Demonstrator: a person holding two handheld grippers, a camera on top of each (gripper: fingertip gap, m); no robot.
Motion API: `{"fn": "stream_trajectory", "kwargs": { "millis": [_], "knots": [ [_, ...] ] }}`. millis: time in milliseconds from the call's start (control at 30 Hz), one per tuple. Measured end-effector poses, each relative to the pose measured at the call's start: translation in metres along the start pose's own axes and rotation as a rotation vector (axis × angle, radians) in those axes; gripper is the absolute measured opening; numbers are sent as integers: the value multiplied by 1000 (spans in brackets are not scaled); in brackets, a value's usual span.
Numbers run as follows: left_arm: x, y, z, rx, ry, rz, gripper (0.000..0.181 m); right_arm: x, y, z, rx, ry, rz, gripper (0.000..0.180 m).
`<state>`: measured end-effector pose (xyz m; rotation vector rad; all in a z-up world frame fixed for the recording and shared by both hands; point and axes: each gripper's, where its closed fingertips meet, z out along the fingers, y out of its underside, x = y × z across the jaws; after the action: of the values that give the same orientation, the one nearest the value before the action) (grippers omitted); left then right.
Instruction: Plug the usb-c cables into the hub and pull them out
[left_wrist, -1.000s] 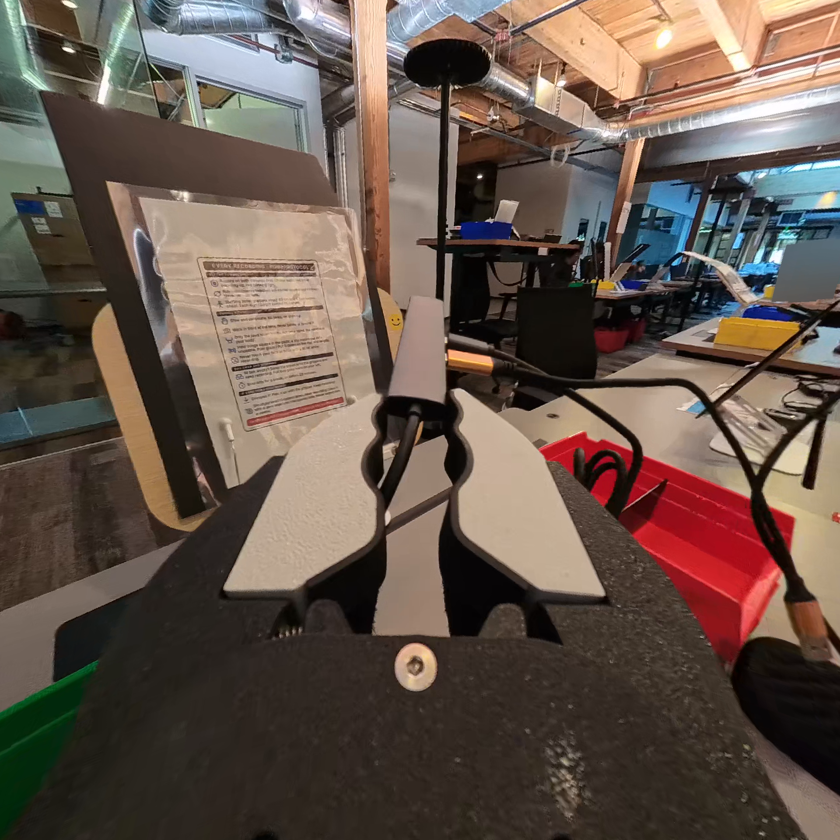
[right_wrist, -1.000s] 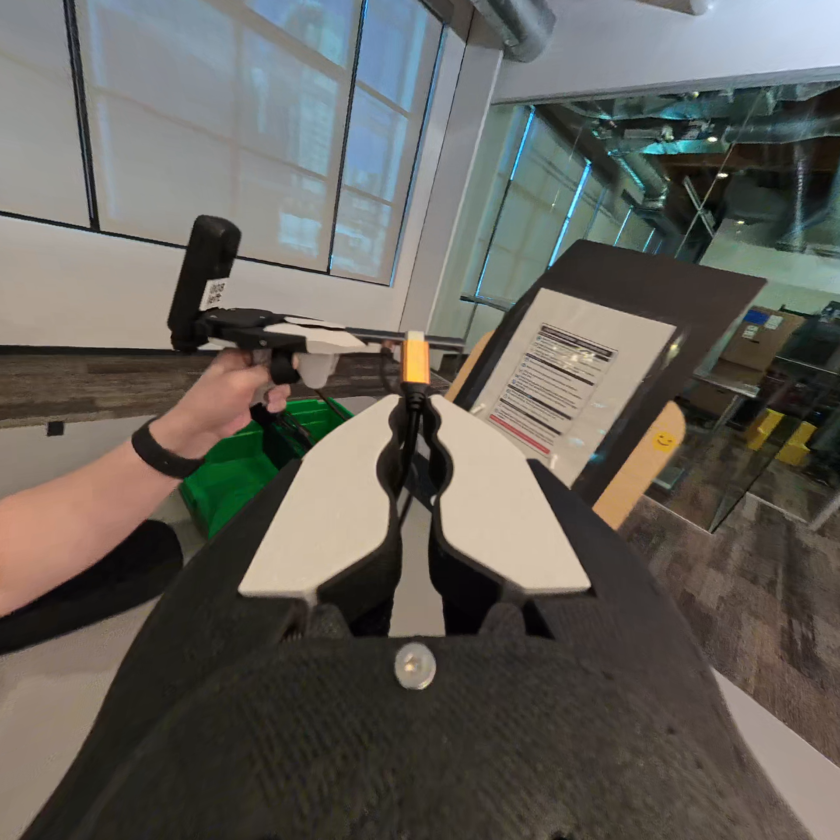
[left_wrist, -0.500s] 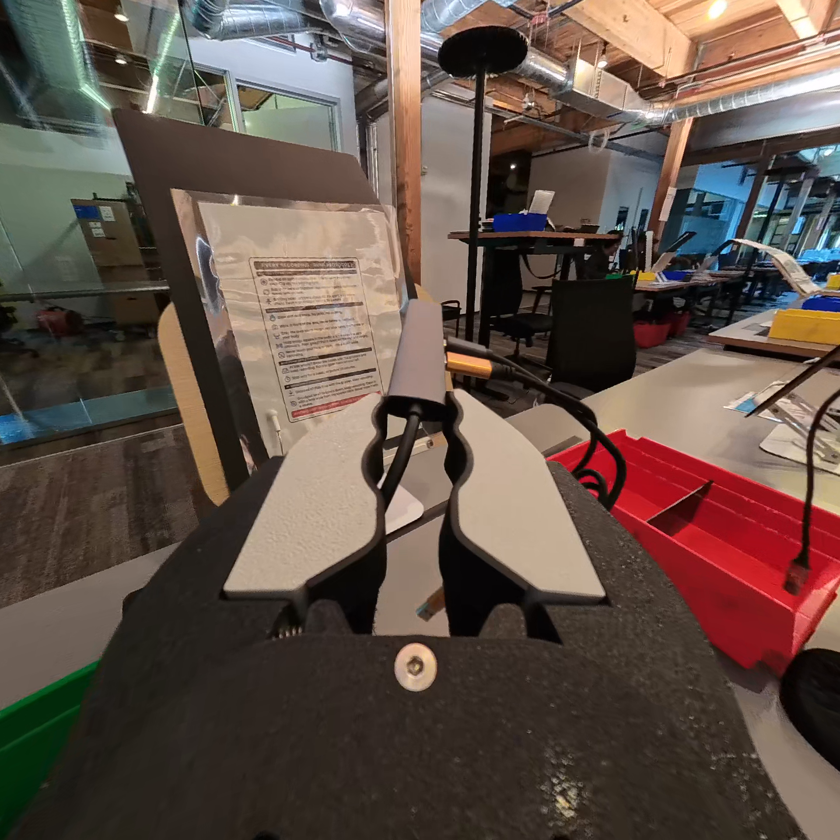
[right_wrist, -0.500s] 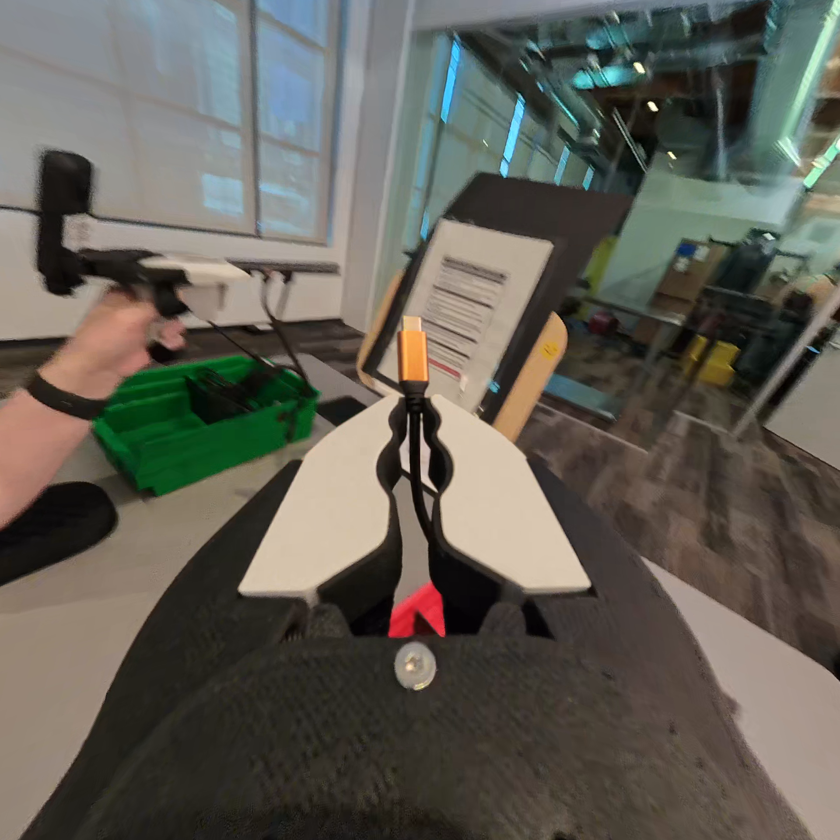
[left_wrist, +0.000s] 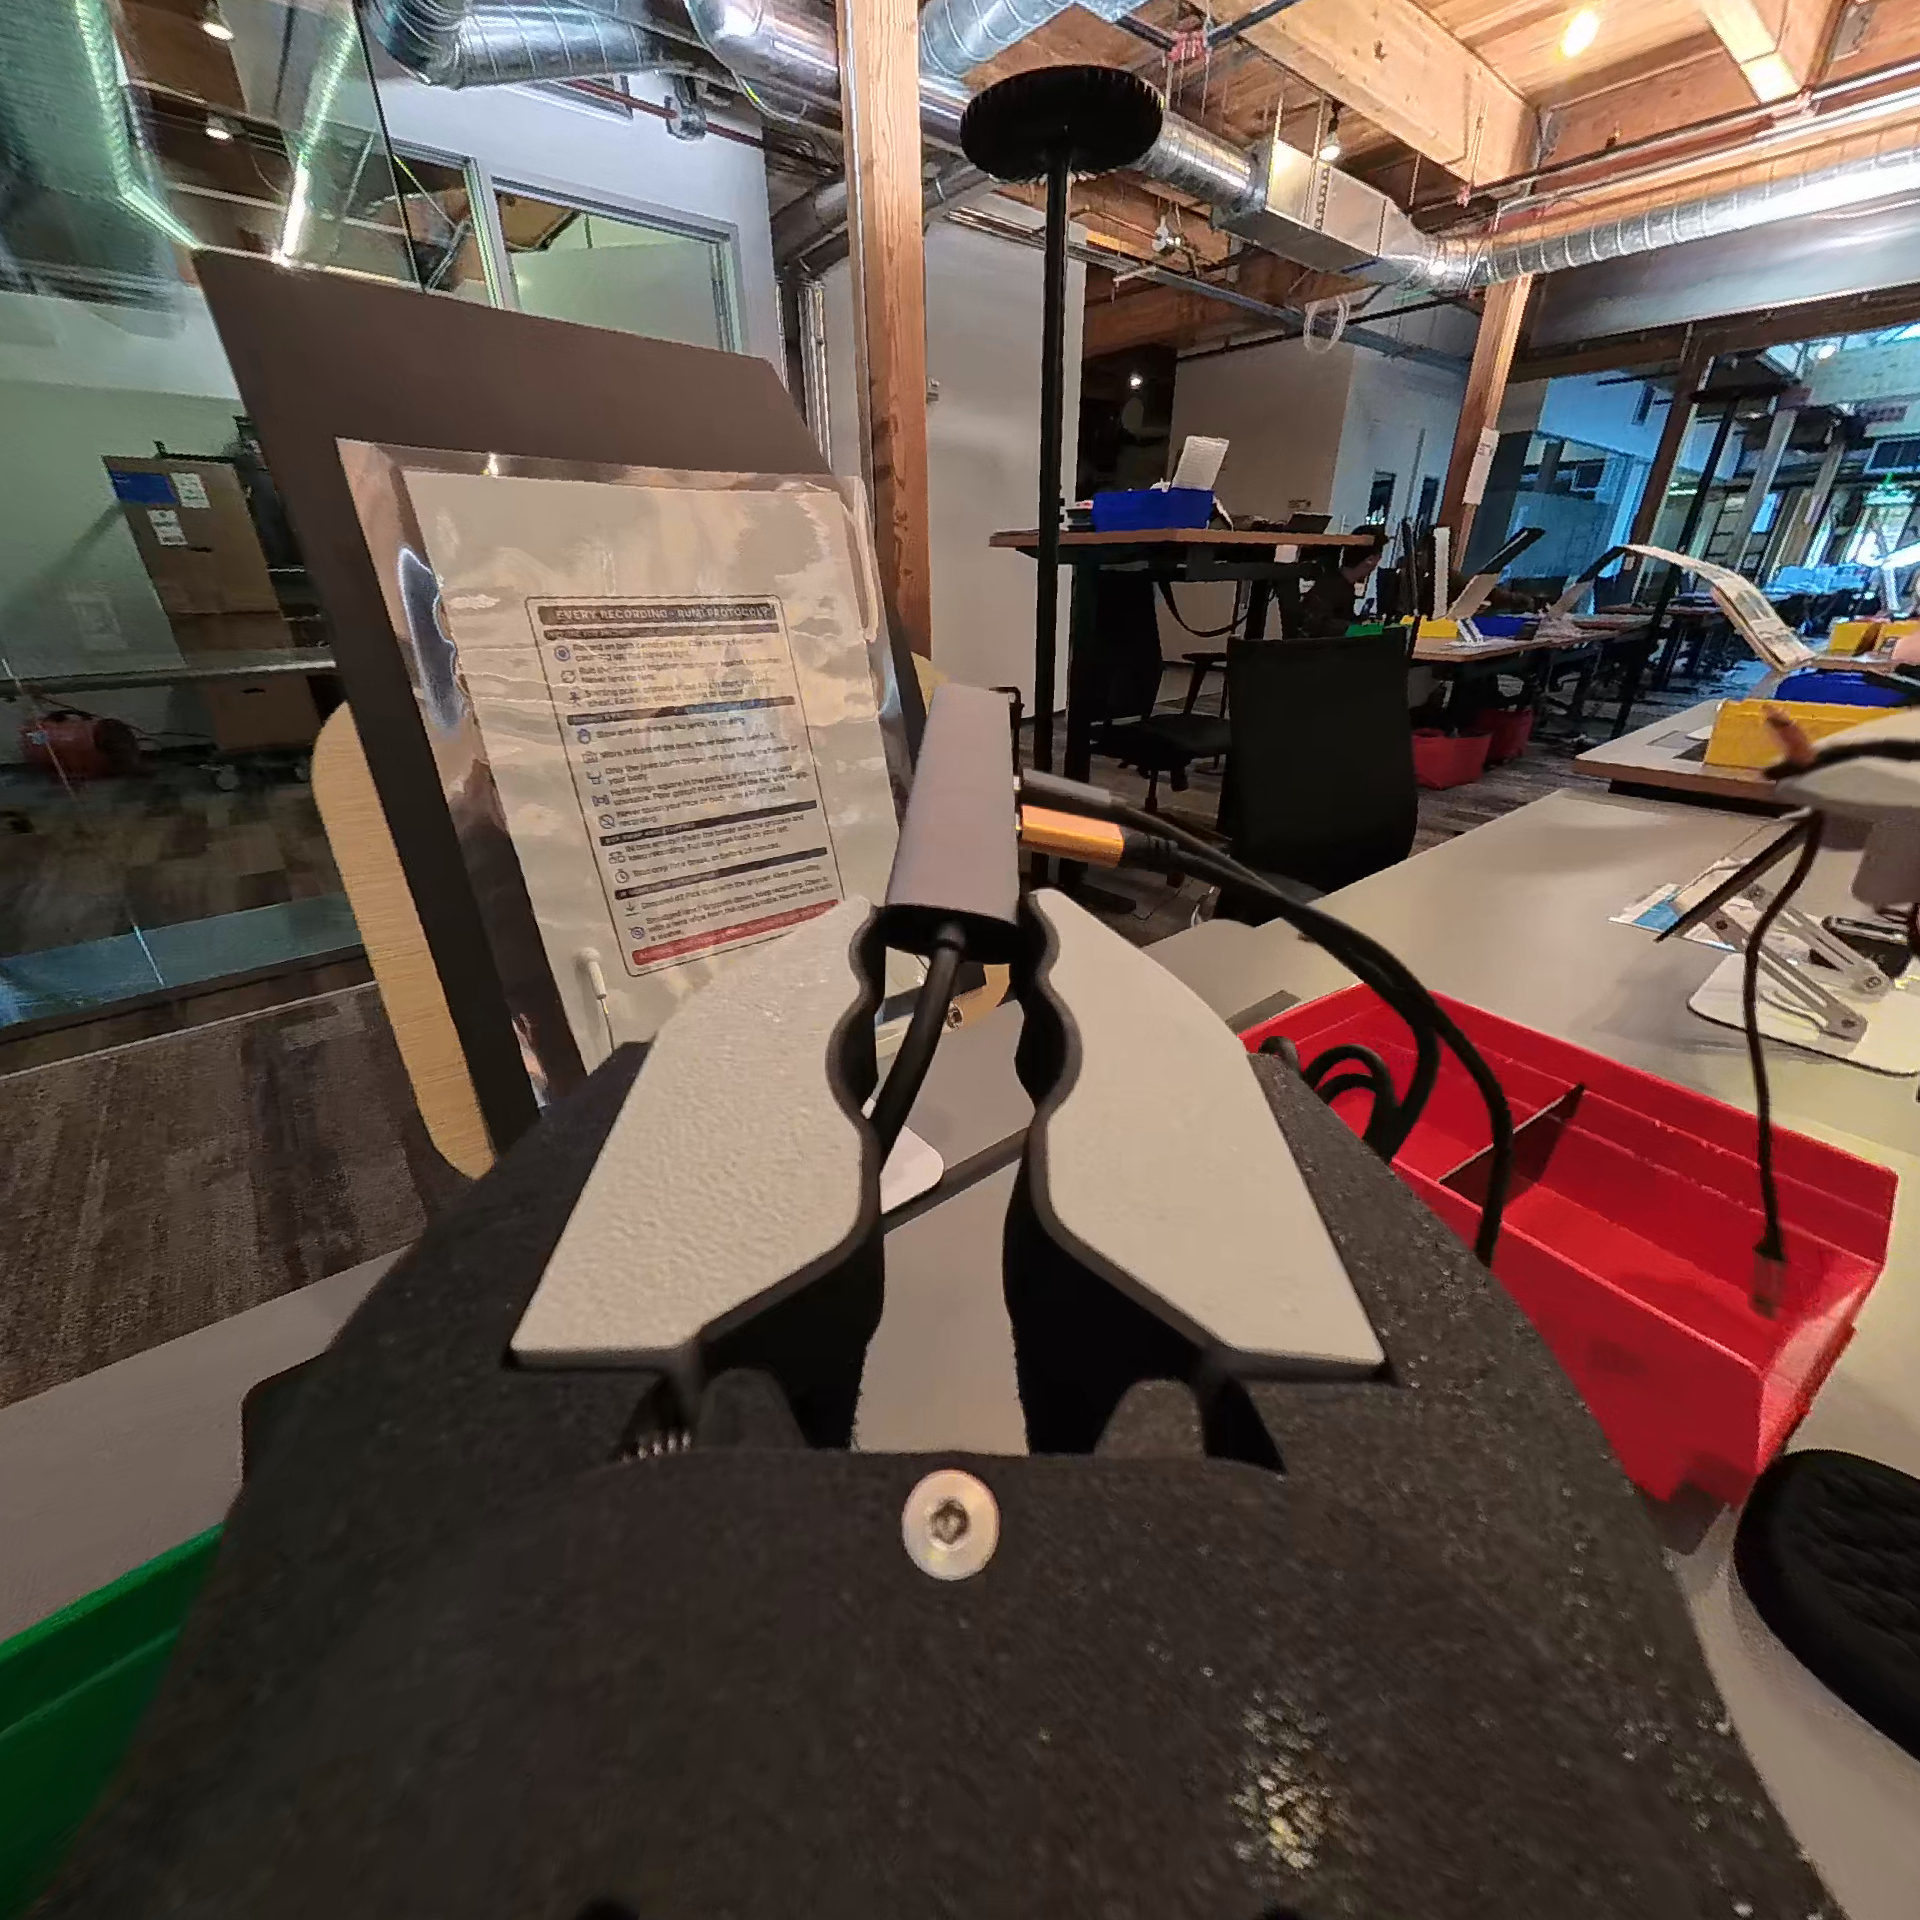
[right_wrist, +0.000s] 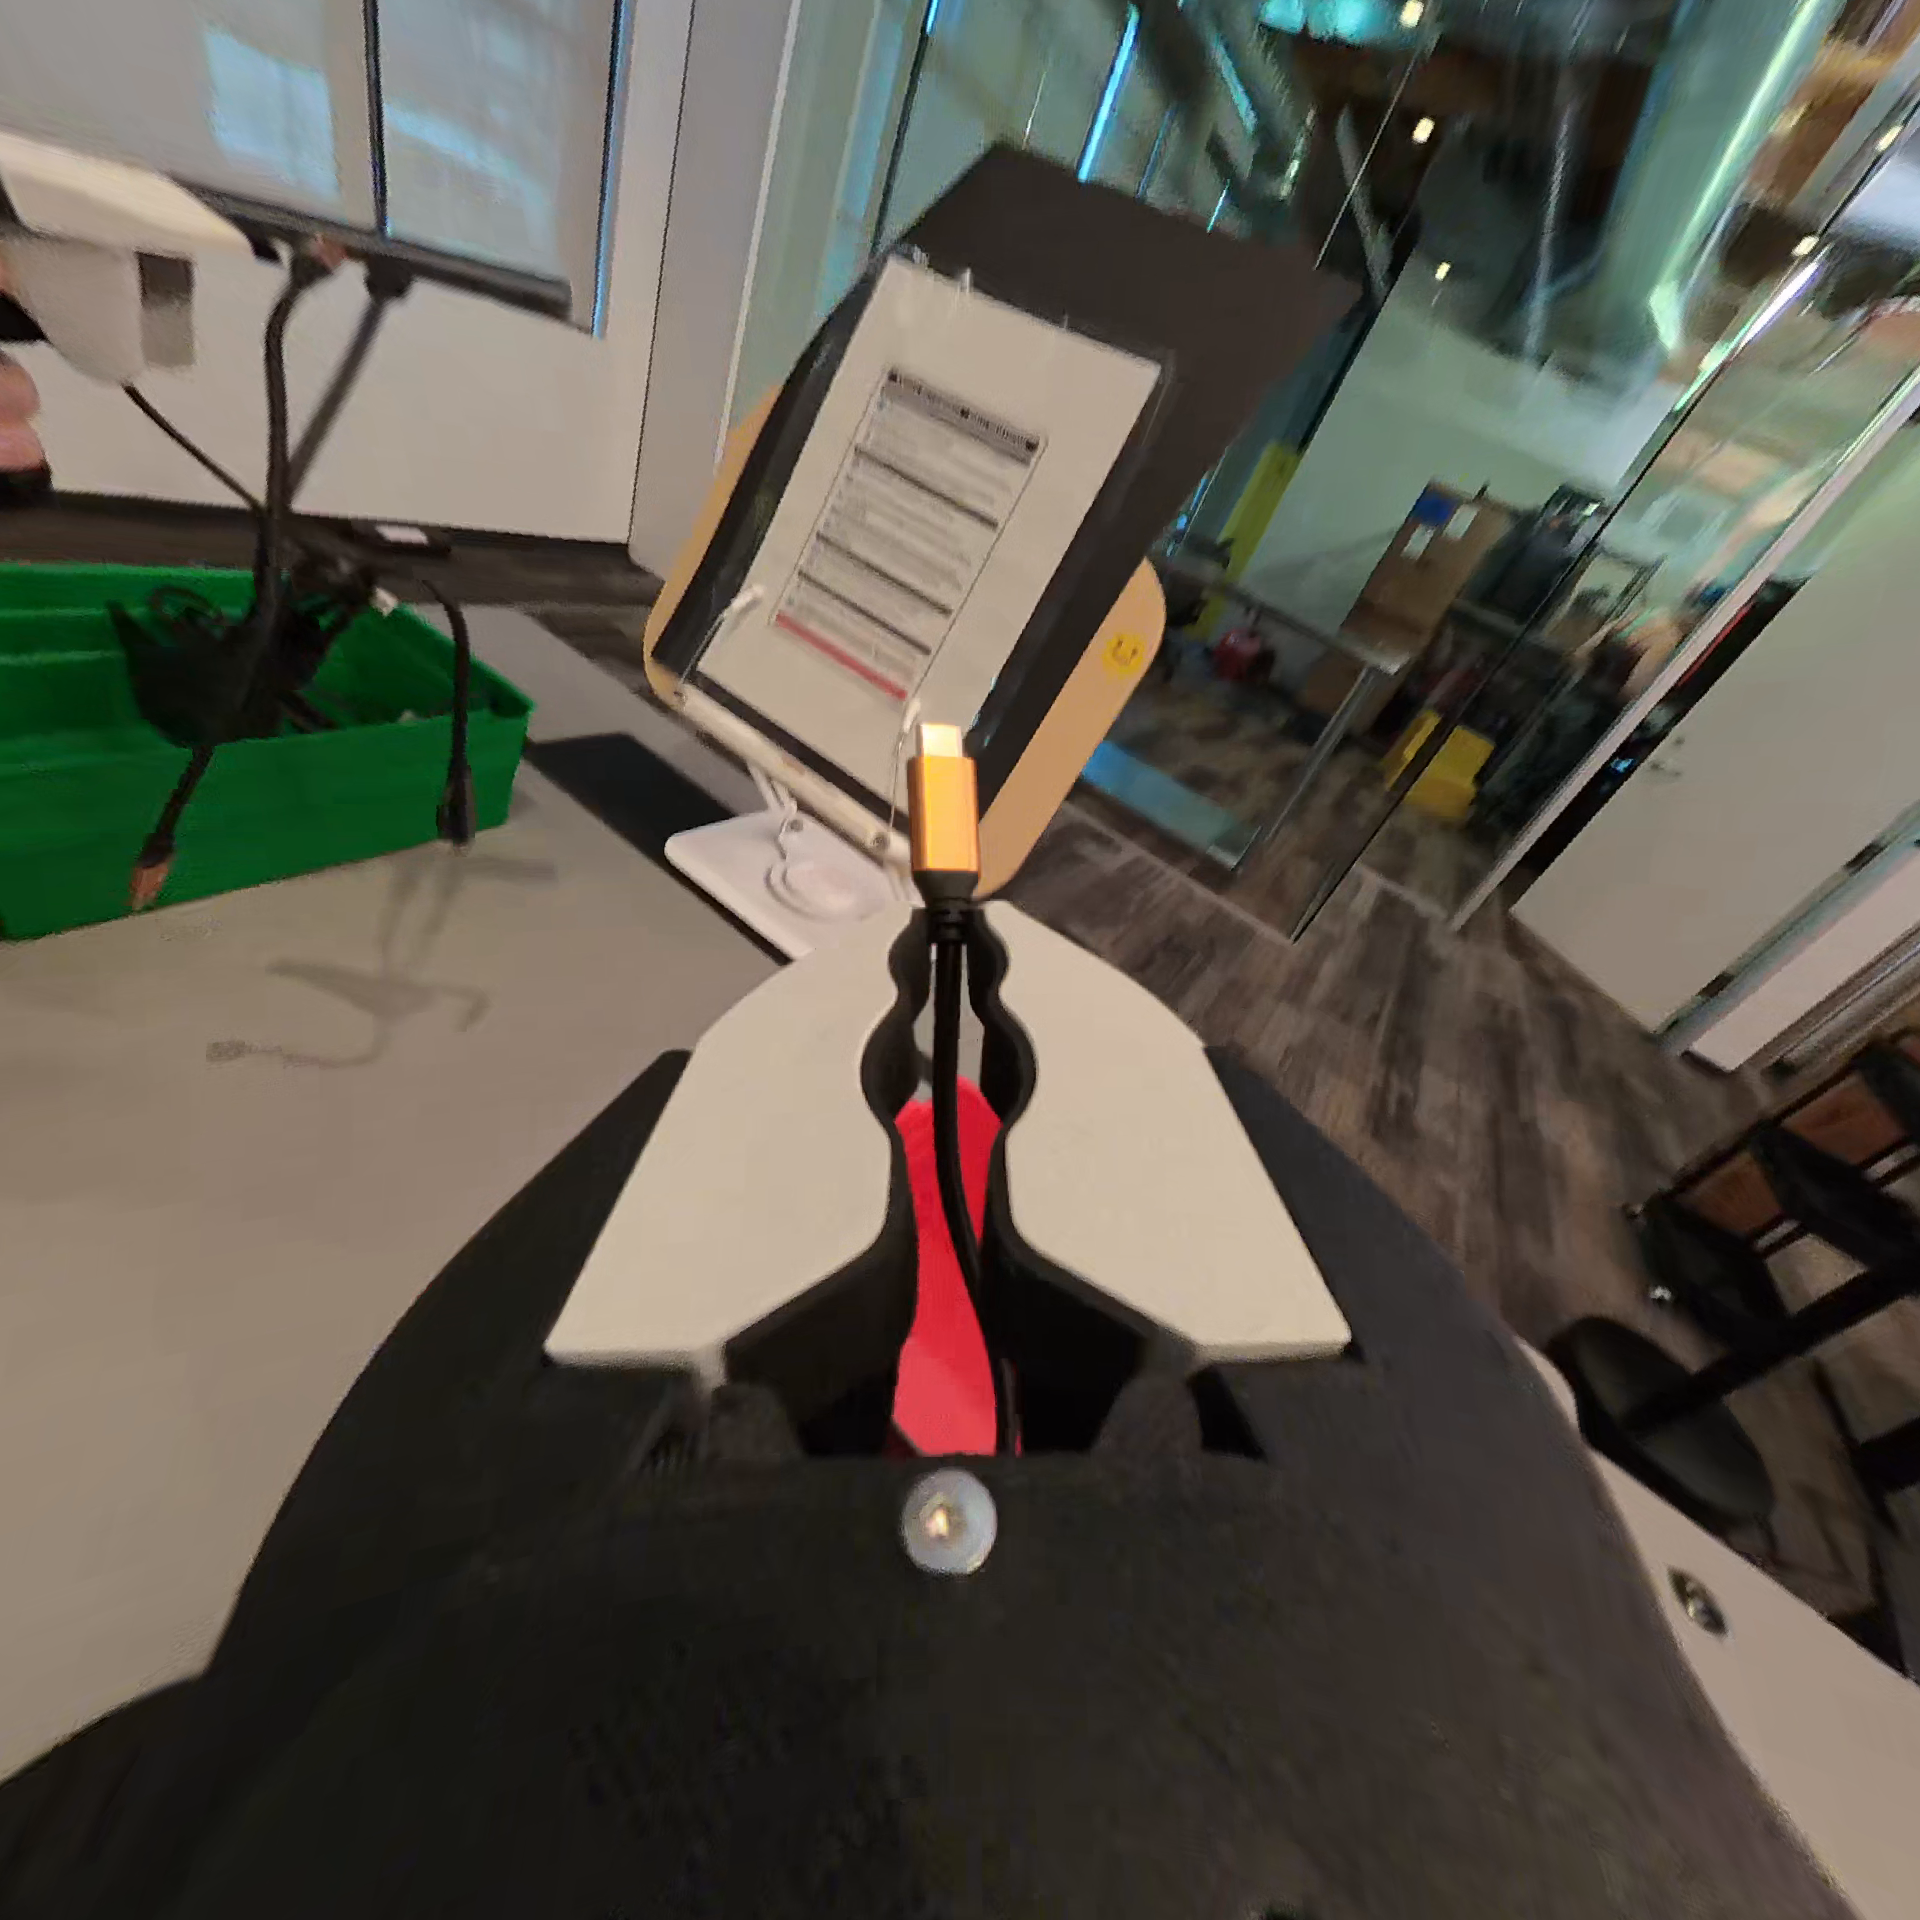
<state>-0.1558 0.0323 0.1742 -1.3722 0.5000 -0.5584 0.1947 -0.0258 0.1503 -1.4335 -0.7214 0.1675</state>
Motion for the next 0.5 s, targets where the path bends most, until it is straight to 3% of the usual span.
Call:
{"fn": "stream_trajectory", "kwargs": {
  "millis": [167,300,500],
  "knots": [
    [7,2,4,-9,17,11,23,-19,1,13,-31,-72,-40,8],
    [9,1,4,-5,23,8,22,-40,74,23,-354,-262,-15,8],
    [6,-2,0,7,22,-4,22,-66,186,0,-861,-477,218,8]
  ]
}}
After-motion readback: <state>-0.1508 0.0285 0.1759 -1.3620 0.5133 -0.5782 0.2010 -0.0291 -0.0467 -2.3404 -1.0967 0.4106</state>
